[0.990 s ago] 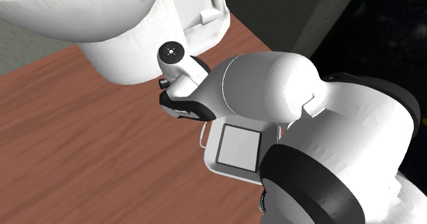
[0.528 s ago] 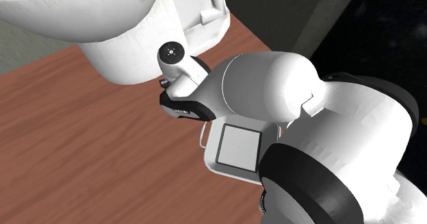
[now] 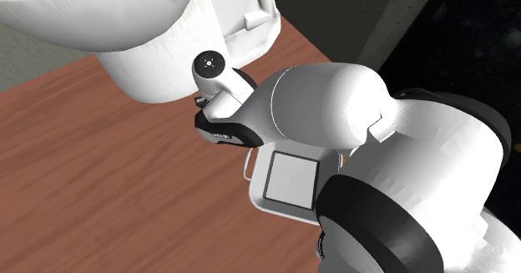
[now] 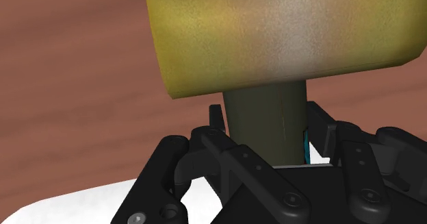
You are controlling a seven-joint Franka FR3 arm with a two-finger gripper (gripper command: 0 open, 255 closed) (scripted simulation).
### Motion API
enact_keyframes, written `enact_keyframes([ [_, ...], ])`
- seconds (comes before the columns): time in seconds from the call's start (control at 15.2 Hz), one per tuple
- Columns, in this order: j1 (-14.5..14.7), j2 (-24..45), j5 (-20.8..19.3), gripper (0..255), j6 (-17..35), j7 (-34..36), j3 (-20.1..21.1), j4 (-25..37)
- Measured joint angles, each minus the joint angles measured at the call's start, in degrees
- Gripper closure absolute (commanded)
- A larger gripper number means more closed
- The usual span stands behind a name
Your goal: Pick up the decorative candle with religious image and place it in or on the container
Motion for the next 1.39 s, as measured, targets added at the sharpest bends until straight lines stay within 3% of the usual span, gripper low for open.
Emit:
enact_keyframes([
  [1.39, -1.1, -8.7, 6.9, 255, -13.2, -5.8, 1.8, 4.9],
])
